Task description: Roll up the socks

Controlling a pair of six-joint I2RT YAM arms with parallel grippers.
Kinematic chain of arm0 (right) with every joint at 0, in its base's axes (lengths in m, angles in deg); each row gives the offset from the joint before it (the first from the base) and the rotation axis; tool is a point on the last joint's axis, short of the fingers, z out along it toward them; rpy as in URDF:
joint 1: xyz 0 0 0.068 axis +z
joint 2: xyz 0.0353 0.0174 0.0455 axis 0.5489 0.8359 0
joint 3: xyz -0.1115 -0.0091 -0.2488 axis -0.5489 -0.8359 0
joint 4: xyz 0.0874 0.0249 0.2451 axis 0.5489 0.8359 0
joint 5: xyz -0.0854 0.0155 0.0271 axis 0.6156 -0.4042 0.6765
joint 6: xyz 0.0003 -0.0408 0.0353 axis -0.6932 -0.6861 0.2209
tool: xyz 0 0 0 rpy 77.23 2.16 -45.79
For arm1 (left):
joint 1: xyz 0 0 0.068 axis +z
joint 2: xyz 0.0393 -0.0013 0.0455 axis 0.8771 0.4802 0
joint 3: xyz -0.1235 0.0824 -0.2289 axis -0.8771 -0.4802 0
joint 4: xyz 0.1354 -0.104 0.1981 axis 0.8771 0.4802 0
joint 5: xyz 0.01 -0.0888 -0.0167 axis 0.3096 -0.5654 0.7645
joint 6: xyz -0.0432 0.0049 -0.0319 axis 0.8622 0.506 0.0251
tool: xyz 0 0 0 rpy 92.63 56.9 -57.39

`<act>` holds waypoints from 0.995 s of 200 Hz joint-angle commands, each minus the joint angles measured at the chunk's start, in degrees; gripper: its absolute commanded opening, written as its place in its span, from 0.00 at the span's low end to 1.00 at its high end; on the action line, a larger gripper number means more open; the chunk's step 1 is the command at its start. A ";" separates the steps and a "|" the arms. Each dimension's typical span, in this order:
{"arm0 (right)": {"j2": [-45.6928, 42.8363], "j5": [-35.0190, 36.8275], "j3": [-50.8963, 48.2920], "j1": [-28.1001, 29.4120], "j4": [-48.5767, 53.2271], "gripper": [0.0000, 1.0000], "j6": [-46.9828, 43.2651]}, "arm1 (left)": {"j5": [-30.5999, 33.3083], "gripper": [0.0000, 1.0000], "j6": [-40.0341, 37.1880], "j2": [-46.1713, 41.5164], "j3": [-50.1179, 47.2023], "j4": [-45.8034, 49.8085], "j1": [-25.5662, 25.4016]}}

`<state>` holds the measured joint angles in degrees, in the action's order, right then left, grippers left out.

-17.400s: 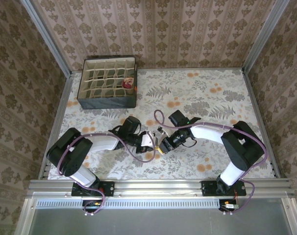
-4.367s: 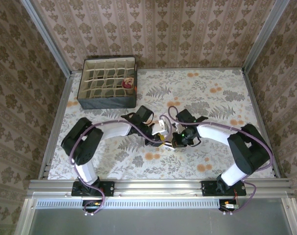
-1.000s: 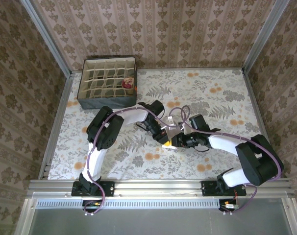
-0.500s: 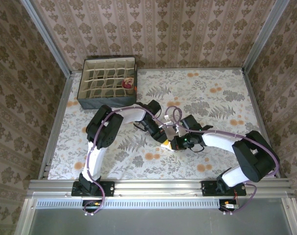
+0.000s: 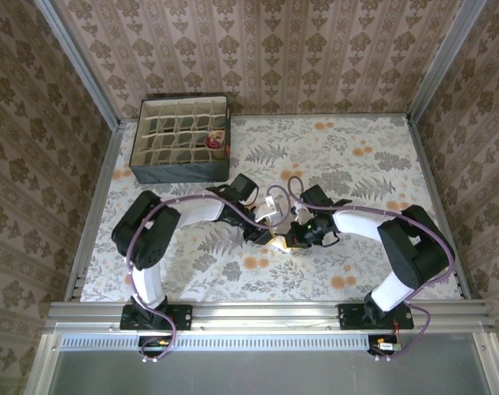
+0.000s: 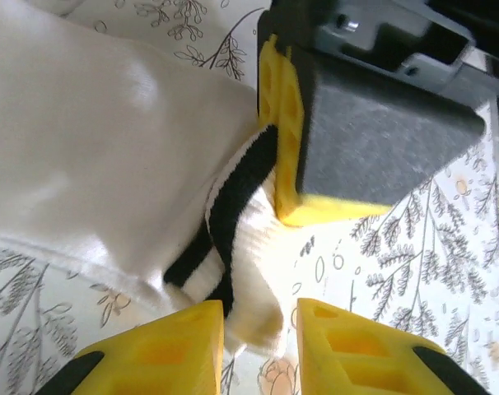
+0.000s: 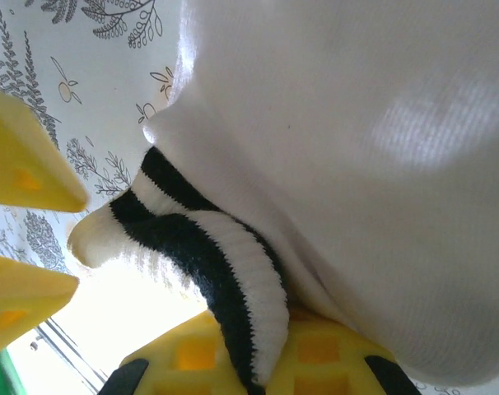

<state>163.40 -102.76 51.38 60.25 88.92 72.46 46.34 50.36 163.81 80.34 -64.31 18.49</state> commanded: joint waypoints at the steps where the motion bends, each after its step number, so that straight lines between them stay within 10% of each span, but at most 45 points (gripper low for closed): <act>1: 5.43 7.06 -1.33 -0.48 9.08 0.00 0.07 | 4.18 0.28 -6.51 -6.18 -6.07 -12.90 -0.69; 64: 8.22 6.62 1.53 -0.86 13.81 0.00 -2.17 | 21.19 0.34 -23.28 -14.49 -21.15 -34.34 -9.89; 199: 11.62 2.38 4.02 -2.18 16.19 0.00 -4.35 | 33.01 0.37 -36.28 -6.32 -16.97 -28.56 -16.59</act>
<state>170.13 -108.86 57.99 57.69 98.10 69.01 77.40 16.53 155.26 61.09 -96.05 2.58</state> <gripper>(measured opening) 0.065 0.362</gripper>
